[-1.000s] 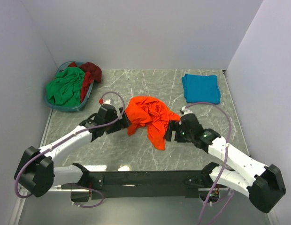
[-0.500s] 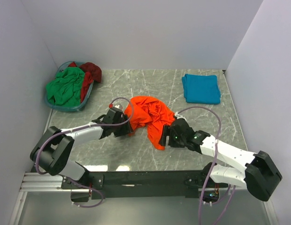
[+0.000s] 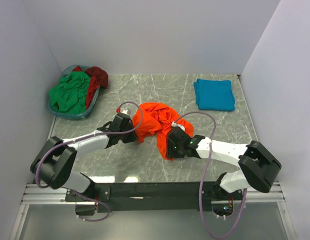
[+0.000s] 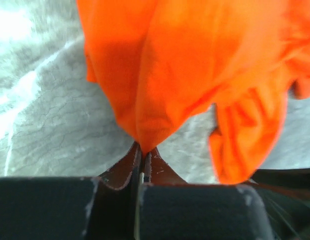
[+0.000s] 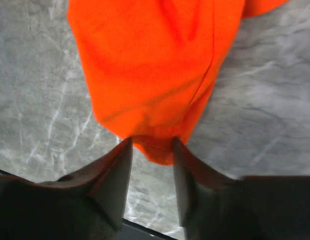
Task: Fold and stack the t-shirts
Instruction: Flatten the tshirt out
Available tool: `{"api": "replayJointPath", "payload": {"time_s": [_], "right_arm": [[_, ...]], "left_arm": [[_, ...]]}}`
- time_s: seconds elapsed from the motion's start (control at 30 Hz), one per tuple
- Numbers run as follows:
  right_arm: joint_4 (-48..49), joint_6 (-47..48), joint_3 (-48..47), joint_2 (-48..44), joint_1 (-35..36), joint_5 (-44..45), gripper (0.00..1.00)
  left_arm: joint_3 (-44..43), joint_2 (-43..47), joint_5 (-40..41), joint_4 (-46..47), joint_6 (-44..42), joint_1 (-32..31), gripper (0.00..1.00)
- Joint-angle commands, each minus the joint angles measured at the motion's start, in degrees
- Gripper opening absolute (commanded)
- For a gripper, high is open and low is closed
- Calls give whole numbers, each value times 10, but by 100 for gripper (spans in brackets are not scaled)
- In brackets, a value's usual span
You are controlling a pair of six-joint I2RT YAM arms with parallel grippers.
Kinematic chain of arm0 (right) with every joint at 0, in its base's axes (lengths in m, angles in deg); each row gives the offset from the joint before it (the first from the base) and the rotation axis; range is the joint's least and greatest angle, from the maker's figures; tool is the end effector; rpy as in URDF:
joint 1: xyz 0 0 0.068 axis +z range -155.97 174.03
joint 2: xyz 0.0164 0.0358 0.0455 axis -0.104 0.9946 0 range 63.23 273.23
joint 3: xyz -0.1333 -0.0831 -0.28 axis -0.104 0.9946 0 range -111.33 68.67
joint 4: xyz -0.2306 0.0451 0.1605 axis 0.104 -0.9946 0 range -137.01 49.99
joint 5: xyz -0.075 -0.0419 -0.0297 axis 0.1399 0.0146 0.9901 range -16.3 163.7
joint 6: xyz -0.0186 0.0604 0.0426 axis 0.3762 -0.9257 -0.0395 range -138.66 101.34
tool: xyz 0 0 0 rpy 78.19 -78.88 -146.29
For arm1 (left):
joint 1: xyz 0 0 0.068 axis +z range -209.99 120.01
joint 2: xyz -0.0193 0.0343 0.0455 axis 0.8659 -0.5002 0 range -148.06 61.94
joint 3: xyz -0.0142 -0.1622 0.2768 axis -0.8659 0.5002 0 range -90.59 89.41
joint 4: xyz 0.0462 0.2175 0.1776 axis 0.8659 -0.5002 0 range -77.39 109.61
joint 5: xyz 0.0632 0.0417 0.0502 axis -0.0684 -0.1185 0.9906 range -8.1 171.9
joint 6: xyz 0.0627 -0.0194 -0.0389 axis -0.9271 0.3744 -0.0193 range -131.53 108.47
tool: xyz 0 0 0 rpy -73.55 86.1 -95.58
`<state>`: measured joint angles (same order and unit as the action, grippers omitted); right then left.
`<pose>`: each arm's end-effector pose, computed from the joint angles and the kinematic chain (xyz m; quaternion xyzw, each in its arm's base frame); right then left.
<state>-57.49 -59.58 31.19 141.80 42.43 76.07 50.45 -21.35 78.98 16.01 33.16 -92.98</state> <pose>0.1830 0.2022 0.1708 -0.0571 0.9607 0.1762 0.2066 0.2590 -0.1721 0.1768 -0.0859 0.9291 -0.2436 0.2646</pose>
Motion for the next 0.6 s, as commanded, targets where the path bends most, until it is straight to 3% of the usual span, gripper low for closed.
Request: {"api": "replayJointPath", "payload": {"time_s": [0.0, 0.1, 0.13, 0.43, 0.57], "right_arm": [[-9, -2, -41, 27, 10, 39, 37], [-55, -11, -64, 38, 10, 94, 14], [-77, -14, -66, 34, 9, 111, 0], [-215, -27, -105, -161, 6, 329, 0], [-273, -7, -188, -256, -16, 437, 0]], "left_arm": [[-19, 75, 27, 16, -6, -2, 1], [-15, 129, 27, 3, -6, -2, 0], [-16, 142, 30, -5, -5, -2, 1], [-68, 262, 111, -64, -2, -2, 0], [-121, 309, 171, -70, -15, -2, 0]]}}
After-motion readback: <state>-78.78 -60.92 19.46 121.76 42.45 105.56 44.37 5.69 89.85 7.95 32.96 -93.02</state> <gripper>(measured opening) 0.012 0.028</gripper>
